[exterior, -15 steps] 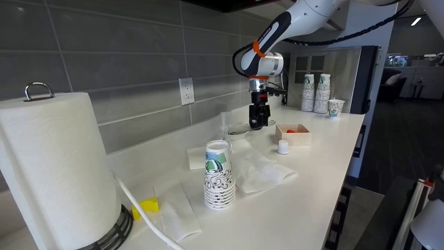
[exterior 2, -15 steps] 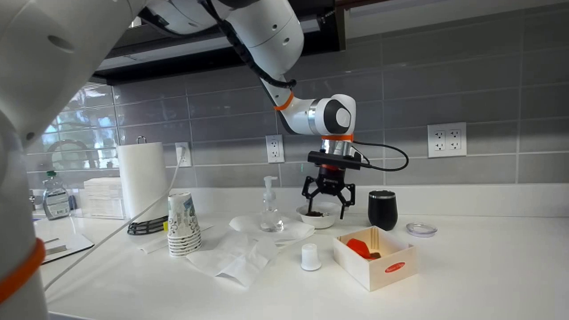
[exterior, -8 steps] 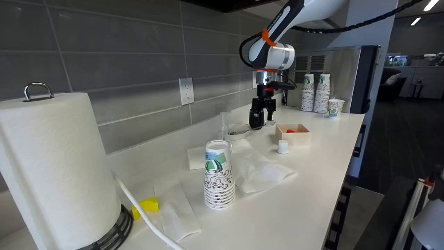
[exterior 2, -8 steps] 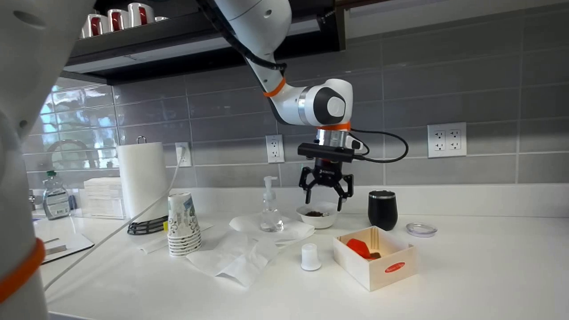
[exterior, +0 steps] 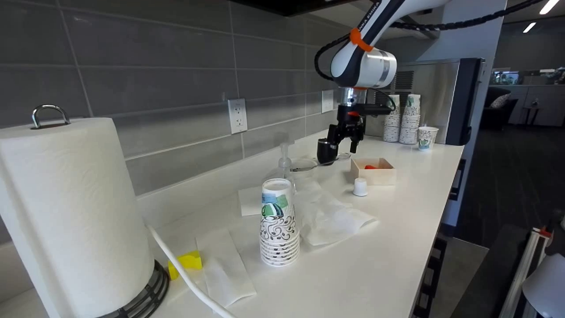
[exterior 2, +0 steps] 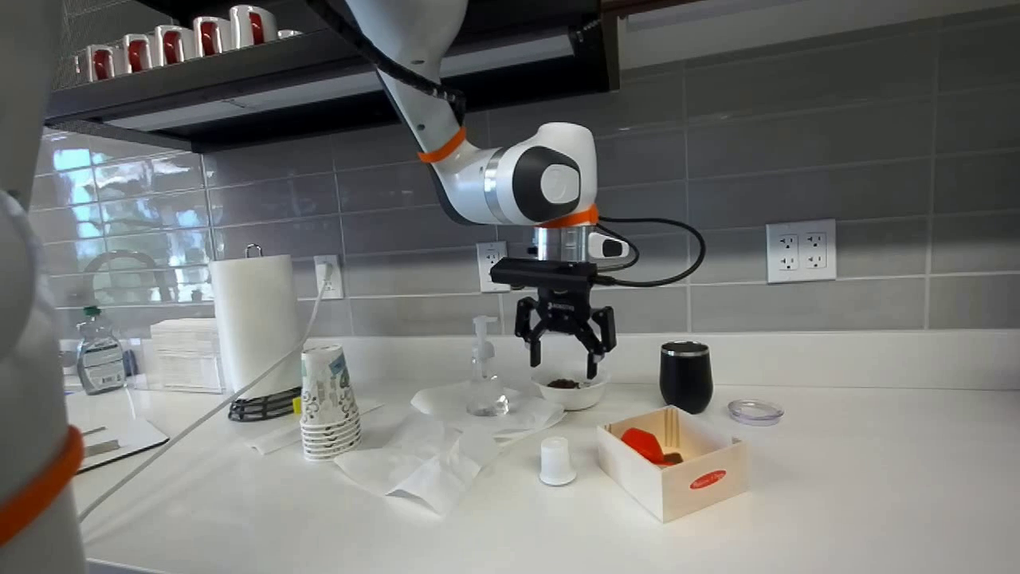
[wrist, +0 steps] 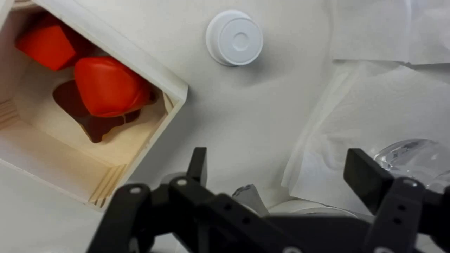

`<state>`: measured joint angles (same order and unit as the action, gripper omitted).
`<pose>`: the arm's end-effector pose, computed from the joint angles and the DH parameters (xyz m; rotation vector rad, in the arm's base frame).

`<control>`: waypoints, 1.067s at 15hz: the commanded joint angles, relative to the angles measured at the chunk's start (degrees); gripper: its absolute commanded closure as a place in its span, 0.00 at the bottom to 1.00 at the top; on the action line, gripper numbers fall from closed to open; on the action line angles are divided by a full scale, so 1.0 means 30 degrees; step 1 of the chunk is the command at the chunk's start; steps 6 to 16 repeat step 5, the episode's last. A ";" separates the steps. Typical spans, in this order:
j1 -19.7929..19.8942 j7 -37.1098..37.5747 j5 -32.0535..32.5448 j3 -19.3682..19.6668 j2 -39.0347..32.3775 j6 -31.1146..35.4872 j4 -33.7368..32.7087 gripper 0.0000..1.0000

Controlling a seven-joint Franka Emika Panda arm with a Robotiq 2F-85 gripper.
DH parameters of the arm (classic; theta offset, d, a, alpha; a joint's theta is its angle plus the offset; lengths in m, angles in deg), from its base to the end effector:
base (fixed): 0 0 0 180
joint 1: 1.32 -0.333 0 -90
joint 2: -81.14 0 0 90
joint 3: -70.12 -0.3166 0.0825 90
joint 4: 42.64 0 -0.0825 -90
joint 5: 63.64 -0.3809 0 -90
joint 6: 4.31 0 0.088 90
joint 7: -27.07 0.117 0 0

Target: Use the spatula to stir the contents in the white bowl.

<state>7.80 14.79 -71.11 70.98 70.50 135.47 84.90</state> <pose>0.5382 -0.0936 0.2856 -3.0638 0.0889 -0.0667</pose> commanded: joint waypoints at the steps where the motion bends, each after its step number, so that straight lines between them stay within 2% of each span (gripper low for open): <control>1: -0.0720 0.1726 0.0910 0.0558 0.2276 0.1682 0.2682 0.00; 5: -0.1032 0.3002 0.1783 0.0707 0.3326 0.2376 0.3824 0.00; 16: -0.1032 0.3002 0.1783 0.0707 0.3326 0.2376 0.3824 0.00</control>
